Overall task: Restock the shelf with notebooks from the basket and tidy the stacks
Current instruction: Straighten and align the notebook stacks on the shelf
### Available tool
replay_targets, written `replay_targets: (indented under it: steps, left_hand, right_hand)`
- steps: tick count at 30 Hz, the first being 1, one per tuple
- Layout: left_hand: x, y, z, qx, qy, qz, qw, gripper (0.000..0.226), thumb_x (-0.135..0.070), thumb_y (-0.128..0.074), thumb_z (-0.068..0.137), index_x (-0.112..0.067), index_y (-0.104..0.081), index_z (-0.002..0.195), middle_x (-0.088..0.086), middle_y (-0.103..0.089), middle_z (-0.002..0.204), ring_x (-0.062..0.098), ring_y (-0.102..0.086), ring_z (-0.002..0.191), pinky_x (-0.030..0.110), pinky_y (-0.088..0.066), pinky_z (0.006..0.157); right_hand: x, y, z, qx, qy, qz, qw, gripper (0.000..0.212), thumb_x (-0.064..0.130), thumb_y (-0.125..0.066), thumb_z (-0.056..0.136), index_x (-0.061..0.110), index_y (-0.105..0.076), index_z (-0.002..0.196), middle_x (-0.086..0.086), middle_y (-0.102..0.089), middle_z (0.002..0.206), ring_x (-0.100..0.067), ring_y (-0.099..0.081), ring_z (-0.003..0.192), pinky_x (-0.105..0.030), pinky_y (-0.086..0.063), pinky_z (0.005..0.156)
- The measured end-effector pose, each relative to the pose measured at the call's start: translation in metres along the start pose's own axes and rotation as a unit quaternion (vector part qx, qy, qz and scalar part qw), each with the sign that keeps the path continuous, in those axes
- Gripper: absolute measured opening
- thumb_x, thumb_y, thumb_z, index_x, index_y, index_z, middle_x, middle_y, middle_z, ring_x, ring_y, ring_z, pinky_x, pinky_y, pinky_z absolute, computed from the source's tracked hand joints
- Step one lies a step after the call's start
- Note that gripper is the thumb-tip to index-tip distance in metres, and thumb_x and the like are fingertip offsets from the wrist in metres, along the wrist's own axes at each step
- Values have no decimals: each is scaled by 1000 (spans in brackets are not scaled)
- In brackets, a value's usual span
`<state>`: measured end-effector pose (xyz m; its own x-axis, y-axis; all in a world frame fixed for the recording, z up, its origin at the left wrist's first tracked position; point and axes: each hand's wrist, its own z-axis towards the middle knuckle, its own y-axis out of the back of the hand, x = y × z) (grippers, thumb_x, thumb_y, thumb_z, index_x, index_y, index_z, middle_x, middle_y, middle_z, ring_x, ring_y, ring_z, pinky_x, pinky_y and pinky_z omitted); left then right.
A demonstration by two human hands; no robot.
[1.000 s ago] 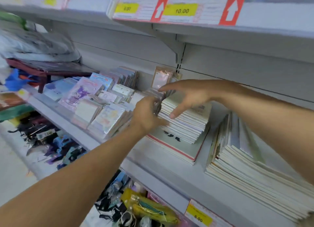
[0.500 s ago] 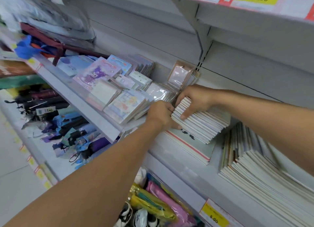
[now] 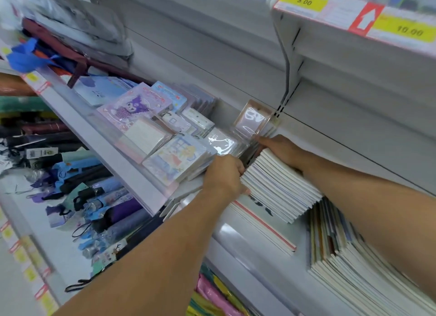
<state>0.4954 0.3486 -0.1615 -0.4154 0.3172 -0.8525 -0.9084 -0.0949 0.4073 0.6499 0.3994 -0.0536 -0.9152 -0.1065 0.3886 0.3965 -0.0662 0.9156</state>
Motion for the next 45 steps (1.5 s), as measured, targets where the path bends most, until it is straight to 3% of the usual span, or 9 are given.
replay_targets:
  steps: [4,6,8,11,19,22,24,30,45]
  left_hand:
    - [-4,1,-4,-2,-1,26,1000,41,-20,-93,57,-10,-73,91,2,-71,87,18,-66,82,35,-58,78]
    - [-4,1,-3,-2,-3,31,1000,41,-20,-93,58,-12,-73,93,2,-71,88,18,-66,82,34,-58,78]
    - [-3,0,-3,-5,-1,32,999,42,-21,-93,57,-12,-73,93,2,-71,88,17,-66,81,31,-57,77]
    - [-5,1,-3,1,4,49,999,46,-27,-93,57,-14,-73,96,1,-72,93,16,-65,84,26,-53,76]
    - [-16,7,-11,3,18,35,999,44,-20,-93,58,-14,-71,96,1,-72,84,18,-67,82,35,-56,82]
    - [-16,4,-11,-9,23,18,1000,51,-18,-93,57,-8,-72,102,4,-72,89,15,-64,79,31,-56,84]
    - [-16,2,-13,-20,20,20,999,51,-17,-93,57,-7,-72,102,4,-70,88,15,-62,78,29,-55,84]
    - [-11,-1,-8,-17,33,2,999,53,-17,-94,55,-7,-72,103,6,-73,91,15,-67,81,32,-57,84]
    - [-11,-3,-5,-4,37,45,998,51,-22,-92,61,-7,-69,105,10,-72,95,25,-68,92,38,-56,87]
  right_hand:
    - [27,20,-36,-95,76,-14,993,45,59,-36,99,30,-68,109,5,-64,120,-12,-58,105,-20,-41,85]
    - [37,38,-68,23,117,-76,990,48,63,-44,93,36,-53,131,16,-49,136,-5,-46,122,-17,-34,94]
    - [29,40,-97,141,101,-231,957,85,69,-61,80,36,-26,148,23,-28,147,-1,-30,134,-21,-27,110]
    - [-8,22,-108,98,28,-293,951,130,79,-73,57,35,1,155,5,-24,158,-17,-31,140,-38,-30,116]
    - [-17,14,-119,-27,-64,8,998,138,61,-90,49,32,-7,157,-4,-14,164,-21,-20,148,-40,-31,115]
    - [-5,15,-133,-115,-210,489,839,87,64,-78,68,16,-50,135,-15,-65,127,-29,-69,102,-49,-60,74]
    - [-3,9,-140,-117,-250,611,742,53,57,-53,92,13,-60,119,-17,-73,105,-34,-72,88,-55,-58,77]
    - [-13,-14,-137,-146,-294,653,683,82,79,-26,87,15,-66,118,-16,-74,105,-36,-71,96,-59,-53,89]
    - [-9,-31,-141,-173,-270,637,701,74,71,-15,95,20,-68,104,-9,-74,91,-27,-70,85,-37,-59,72]
